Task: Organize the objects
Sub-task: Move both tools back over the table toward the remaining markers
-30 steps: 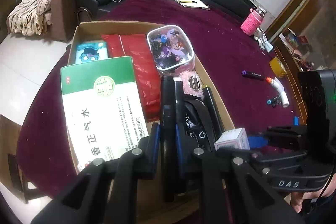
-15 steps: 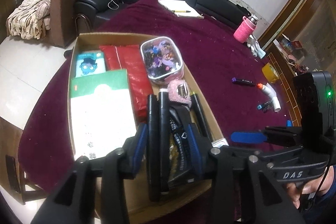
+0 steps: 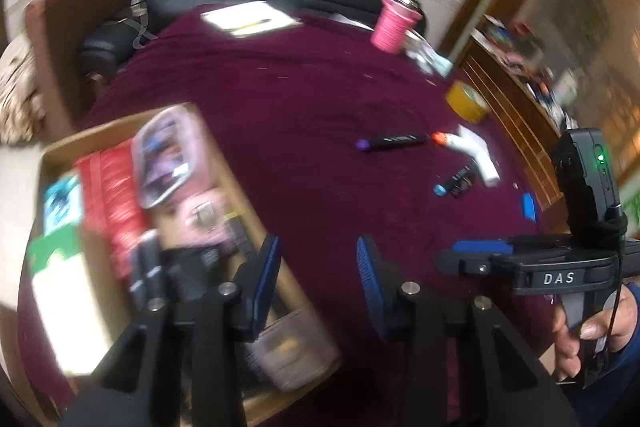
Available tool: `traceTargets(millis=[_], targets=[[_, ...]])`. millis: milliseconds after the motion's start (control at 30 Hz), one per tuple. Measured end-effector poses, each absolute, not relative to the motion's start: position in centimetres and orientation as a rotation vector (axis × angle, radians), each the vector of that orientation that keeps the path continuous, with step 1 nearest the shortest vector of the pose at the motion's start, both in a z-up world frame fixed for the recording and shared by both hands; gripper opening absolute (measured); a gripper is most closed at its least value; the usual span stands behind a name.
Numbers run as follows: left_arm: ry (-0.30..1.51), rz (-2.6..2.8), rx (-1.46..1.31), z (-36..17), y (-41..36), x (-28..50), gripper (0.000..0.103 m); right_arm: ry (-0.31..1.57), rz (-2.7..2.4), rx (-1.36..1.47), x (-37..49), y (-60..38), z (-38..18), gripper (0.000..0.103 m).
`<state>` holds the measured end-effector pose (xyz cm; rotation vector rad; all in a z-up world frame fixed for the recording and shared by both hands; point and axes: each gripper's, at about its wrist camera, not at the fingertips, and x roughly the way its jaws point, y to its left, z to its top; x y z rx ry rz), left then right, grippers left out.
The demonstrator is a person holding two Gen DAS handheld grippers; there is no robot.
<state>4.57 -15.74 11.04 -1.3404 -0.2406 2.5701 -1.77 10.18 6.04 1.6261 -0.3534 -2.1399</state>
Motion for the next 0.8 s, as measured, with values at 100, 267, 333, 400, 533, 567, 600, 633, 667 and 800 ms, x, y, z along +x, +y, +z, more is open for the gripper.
traceTargets(millis=[100,267,333,400,533,567,600,633,667,800], targets=[[-0.105,2.509,-1.335,11.2,-12.5,2.1,0.038,-0.432,-2.181,1.655,-1.3,13.7,5.6,0.058],[0.089,2.424,-1.309,10.8,-7.5,-2.7,0.04,-0.515,-2.242,1.708,0.4,18.8,4.7,0.058],[0.133,2.379,-1.3,10.2,-5.7,-4.8,0.04,-0.544,-2.261,1.724,1.3,20.9,4.5,0.058],[0.184,2.351,-1.298,9.5,-4.1,-6.6,0.04,-0.567,-2.29,1.737,2.0,22.7,4.5,0.058],[0.292,2.296,-1.339,7.3,-1.1,-10.6,0.04,-0.62,-2.332,1.749,2.6,25.8,4.3,0.058],[0.302,2.281,-1.352,6.8,-0.7,-11.4,0.04,-0.639,-2.342,1.751,2.8,26.7,4.2,0.059],[0.322,2.278,-1.361,6.3,-0.1,-12.2,0.04,-0.65,-2.347,1.752,2.9,27.1,4.3,0.059],[0.352,2.264,-1.381,5.4,0.6,-13.1,0.04,-0.662,-2.354,1.755,3.1,27.7,4.2,0.059],[0.36,2.25,-1.394,4.9,0.9,-13.5,0.04,-0.673,-2.36,1.758,3.3,28.5,4.2,0.059],[0.436,2.226,-1.43,2.9,2.4,-15.4,0.04,-0.711,-2.374,1.764,3.3,30.1,4.1,0.059]])
